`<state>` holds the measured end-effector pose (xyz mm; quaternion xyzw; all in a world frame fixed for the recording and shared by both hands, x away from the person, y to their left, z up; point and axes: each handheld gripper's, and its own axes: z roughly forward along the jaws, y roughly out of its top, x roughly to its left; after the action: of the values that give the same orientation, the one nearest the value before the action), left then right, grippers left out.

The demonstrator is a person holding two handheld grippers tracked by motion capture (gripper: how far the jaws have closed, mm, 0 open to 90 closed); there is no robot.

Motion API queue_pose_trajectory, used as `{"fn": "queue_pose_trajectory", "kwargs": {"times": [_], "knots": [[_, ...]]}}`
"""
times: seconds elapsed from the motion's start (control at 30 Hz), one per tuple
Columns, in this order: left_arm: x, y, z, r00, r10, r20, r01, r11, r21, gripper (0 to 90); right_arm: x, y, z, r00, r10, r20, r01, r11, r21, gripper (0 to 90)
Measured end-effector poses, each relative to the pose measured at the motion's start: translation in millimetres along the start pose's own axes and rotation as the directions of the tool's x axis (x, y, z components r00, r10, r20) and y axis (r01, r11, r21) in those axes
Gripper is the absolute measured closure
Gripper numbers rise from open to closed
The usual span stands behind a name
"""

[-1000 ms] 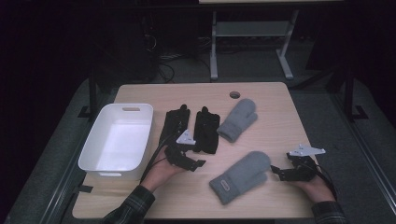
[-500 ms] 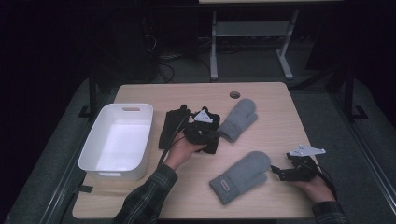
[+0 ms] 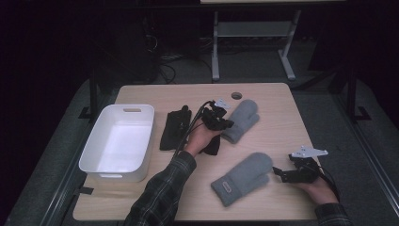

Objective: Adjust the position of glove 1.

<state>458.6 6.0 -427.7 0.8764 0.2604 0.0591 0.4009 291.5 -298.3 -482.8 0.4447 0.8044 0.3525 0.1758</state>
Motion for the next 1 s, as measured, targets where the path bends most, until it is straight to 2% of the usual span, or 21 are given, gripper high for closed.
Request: {"fn": "queue_pose_trajectory", "kwargs": {"times": [0.03,0.2,0.33,0.37,0.57,0.8,1.0], "knots": [[0.2,1.2,4.5,0.9999,-0.014,0.000,0.014,0.9999,-0.007,89.3,0.0,0.0,0.0,1.0000,0.000,0.000,0.000,1.000,0.000,13.3],[6.3,6.0,22.6,0.9998,0.006,-0.018,-0.006,0.9993,0.037,89.4,0.2,0.0,0.1,1.0000,0.000,-0.001,0.000,1.000,0.000,13.3],[6.9,3.6,35.8,0.9996,-0.027,-0.003,0.027,0.9983,0.052,89.5,0.1,0.0,0.0,1.0000,-0.004,-0.002,0.004,1.000,0.001,13.3],[6.5,2.6,37.2,0.9997,-0.025,0.006,0.025,0.9980,0.058,89.5,0.1,-0.1,0.0,1.0000,-0.004,-0.002,0.004,1.000,0.001,13.3],[0.6,0.5,36.9,0.9991,0.000,0.042,-0.003,0.9974,0.072,89.6,0.2,0.0,0.1,1.0000,-0.006,-0.004,0.006,1.000,0.001,13.3],[-13.9,-7.1,29.6,0.9949,0.028,0.097,-0.037,0.9949,0.094,89.6,0.3,0.1,0.1,1.0000,-0.005,-0.005,0.005,1.000,0.002,13.4],[-29.8,-15.1,24.3,0.9891,0.047,0.140,-0.059,0.9946,0.085,89.6,0.2,0.1,0.1,1.0000,-0.008,-0.004,0.008,1.000,0.002,13.3]]}}
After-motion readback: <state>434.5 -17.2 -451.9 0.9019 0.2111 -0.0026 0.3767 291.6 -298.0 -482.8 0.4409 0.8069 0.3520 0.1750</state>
